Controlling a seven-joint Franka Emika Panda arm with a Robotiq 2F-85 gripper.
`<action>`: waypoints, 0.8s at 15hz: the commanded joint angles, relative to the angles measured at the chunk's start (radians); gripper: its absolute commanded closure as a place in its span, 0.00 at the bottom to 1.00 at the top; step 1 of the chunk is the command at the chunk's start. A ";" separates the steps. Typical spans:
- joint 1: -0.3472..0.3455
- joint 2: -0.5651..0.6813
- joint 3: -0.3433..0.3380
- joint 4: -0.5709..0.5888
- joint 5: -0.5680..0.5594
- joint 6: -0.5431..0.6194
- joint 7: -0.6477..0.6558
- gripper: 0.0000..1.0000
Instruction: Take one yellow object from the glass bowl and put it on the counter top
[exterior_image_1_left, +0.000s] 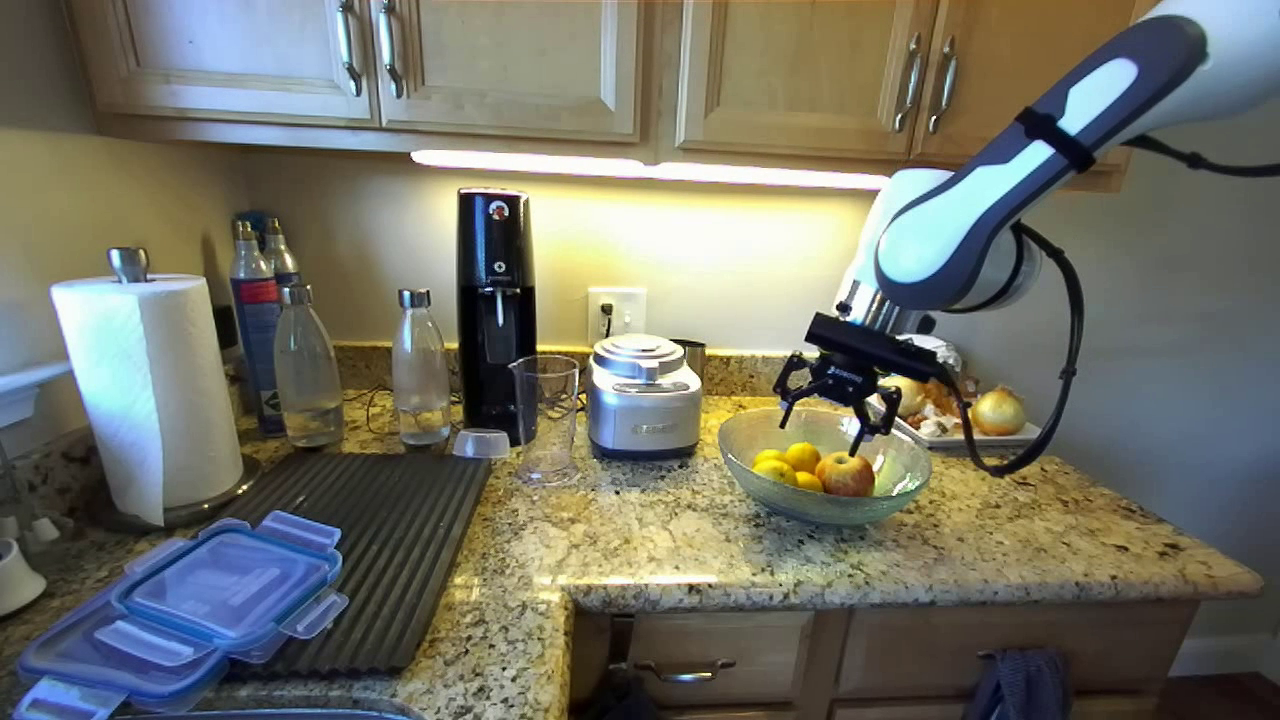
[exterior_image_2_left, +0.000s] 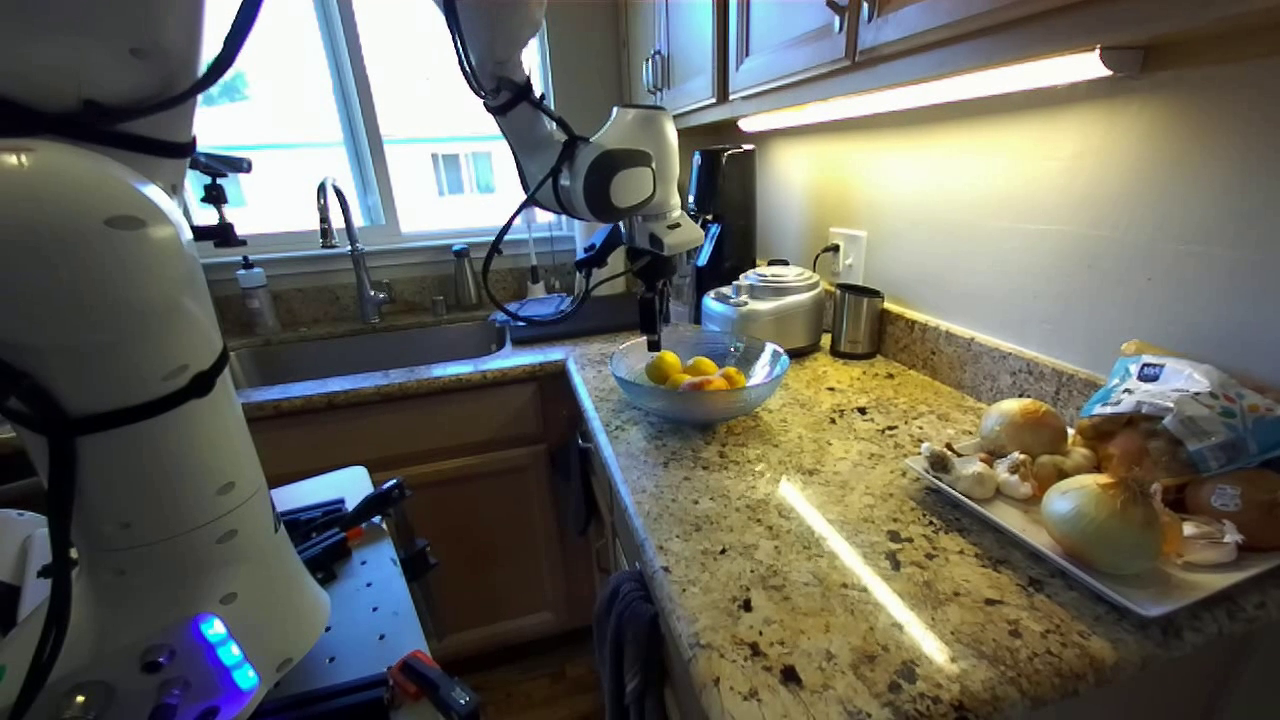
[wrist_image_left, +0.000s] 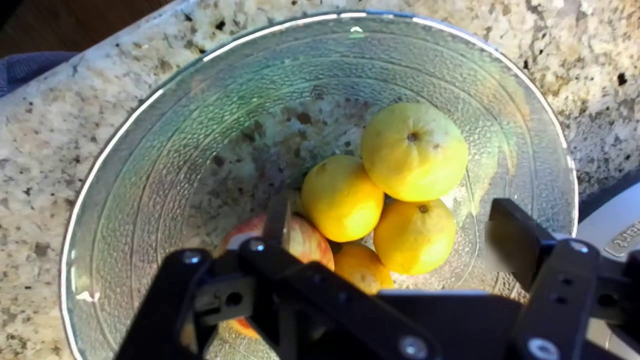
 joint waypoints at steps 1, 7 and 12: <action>0.015 0.086 0.004 0.064 0.048 0.013 -0.020 0.00; 0.038 0.205 0.004 0.160 0.067 0.001 -0.022 0.00; 0.056 0.259 -0.002 0.205 0.066 0.009 -0.021 0.00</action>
